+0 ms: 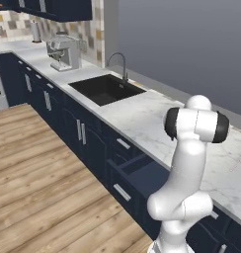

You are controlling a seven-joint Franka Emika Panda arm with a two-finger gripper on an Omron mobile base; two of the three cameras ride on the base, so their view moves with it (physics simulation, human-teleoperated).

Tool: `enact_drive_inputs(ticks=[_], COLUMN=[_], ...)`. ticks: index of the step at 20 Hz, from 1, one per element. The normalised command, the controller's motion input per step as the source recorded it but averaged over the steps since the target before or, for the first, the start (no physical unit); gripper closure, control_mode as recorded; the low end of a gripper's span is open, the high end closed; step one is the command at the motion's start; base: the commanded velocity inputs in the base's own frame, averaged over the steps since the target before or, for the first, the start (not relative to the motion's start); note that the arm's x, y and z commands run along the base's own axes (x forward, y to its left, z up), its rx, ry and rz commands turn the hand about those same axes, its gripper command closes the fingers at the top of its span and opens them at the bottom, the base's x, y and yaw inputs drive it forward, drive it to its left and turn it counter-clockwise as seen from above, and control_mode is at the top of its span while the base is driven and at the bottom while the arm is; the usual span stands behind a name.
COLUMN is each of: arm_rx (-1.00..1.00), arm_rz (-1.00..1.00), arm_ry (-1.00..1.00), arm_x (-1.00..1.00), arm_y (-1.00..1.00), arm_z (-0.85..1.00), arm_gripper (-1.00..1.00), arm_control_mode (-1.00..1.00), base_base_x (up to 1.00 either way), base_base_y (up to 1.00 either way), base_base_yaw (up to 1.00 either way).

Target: Organize the utensils by type. Pick up the wooden spoons from the counter and place them in the open cabinet. Then pick up the metallic utensils from the counter and place them in the open drawer.

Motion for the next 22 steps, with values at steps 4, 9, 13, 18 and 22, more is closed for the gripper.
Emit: enact_drive_inputs(ticks=[4,9,13,18,22], arm_rx=[0.03,0.01,0.0,0.0,0.0], arm_rz=[-0.1,-0.11,-0.09,-0.03,0.0], arm_ry=[0.0,0.0,0.02,0.09,0.15], arm_x=[0.0,0.02,0.01,0.0,-0.02], arm_y=[-0.01,0.0,0.0,-0.01,0.0], arm_z=[-0.22,-0.22,-0.35,-0.35,-0.2], arm_gripper=[-1.0,-1.0,1.0,1.0,1.0], arm_control_mode=[-1.0,-1.0,-1.0,-1.0,-1.0], base_base_x=[0.0,0.0,0.0,0.0,0.0], base_base_y=[0.0,0.0,0.0,0.0,0.0], base_base_yaw=[0.0,0.0,0.0,0.0,0.0])
